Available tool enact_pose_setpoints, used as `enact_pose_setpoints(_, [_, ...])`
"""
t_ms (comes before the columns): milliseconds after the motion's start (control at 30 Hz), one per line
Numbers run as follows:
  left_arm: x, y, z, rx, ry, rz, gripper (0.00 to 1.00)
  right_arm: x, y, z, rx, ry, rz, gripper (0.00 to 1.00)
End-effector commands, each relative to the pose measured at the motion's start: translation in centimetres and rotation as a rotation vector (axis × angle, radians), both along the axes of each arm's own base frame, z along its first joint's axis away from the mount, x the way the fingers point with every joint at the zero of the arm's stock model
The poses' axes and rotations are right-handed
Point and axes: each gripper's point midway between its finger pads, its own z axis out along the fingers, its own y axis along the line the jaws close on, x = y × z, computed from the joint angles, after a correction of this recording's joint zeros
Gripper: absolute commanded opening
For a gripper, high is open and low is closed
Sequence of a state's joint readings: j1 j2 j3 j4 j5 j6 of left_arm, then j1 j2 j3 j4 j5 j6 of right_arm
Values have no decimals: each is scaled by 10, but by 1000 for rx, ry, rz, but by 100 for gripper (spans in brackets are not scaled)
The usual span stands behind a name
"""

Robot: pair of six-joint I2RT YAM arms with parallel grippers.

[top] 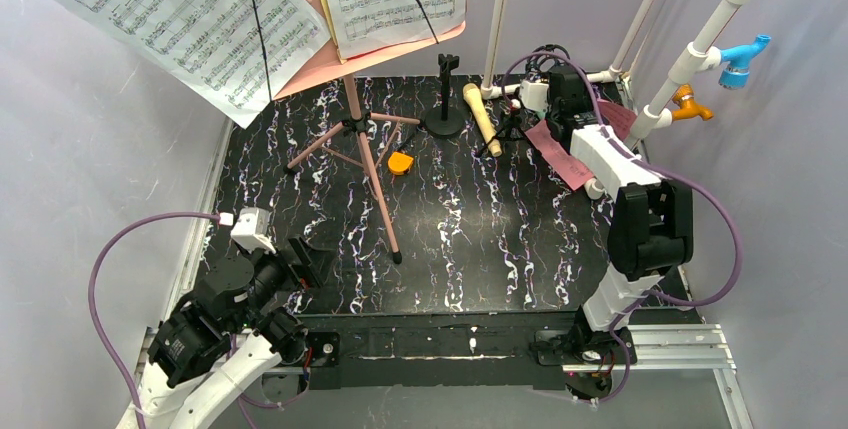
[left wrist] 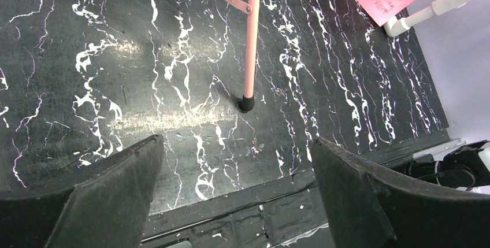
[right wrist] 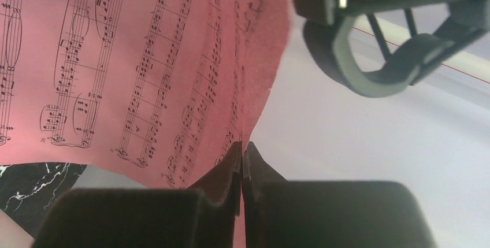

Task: Pack up the instrument practice props
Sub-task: Place the sheet music at the center of the board.

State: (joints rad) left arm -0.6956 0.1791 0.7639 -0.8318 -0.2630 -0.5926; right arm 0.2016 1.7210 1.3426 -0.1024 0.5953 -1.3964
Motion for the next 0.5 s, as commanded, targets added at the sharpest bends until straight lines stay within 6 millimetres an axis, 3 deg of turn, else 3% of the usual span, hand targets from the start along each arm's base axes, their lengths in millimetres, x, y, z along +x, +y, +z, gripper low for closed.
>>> enact_pose_setpoints(0, [-1, 5, 1, 2, -1, 19, 98, 3, -10, -1, 6, -37, -50, 10])
enact_pose_setpoints(167, [-1, 4, 1, 2, 1, 18, 98, 0, -14, -11, -1, -14, -59, 14])
enact_pose_setpoints(267, [-1, 4, 1, 3, 2, 16, 98, -1, -15, -16, -2, -7, -65, 23])
enact_pose_setpoints(467, [-2, 5, 4, 1, -5, 13, 98, -3, -18, -14, 7, -14, -86, 62])
